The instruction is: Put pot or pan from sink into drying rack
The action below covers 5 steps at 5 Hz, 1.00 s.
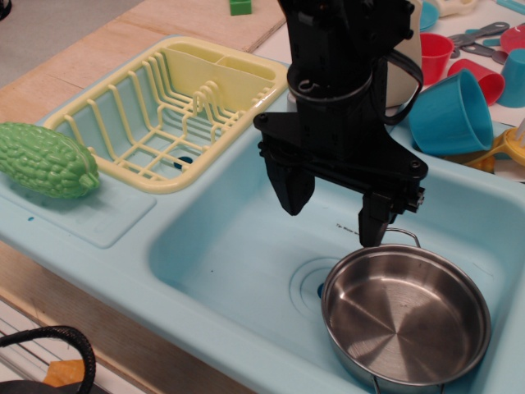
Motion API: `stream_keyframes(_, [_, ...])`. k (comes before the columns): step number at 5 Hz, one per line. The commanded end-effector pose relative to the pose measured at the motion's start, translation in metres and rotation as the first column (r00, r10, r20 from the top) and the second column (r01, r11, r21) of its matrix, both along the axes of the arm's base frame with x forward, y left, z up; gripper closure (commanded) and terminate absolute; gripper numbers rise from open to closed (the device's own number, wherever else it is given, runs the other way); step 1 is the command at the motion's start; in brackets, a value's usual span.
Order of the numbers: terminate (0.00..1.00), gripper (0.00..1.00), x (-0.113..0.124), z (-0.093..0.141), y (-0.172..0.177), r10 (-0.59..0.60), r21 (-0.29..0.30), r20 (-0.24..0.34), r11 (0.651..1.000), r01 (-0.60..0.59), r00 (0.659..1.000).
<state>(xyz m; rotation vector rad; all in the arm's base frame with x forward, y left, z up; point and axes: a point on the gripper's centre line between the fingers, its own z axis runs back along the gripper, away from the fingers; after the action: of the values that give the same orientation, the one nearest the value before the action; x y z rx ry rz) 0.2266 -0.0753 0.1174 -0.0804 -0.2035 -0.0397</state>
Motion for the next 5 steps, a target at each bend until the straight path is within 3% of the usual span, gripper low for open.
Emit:
stream_keyframes(1, [0.0, 0.0, 0.0, 0.0, 0.0, 0.0, 0.0, 0.0, 1.0, 0.0, 1.0])
stream_keyframes(2, [0.0, 0.0, -0.008, -0.018, -0.005, 0.04, -0.012, -0.034, 0.999, -0.041, 0.999])
stream_keyframes(4, [0.0, 0.0, -0.003, -0.047, -0.013, 0.009, -0.041, -0.108, 0.999, -0.014, 0.994])
stream_keyframes(5, [0.0, 1.0, -0.007, -0.059, -0.011, 0.021, -0.056, -0.121, 0.998, -0.028, 0.992])
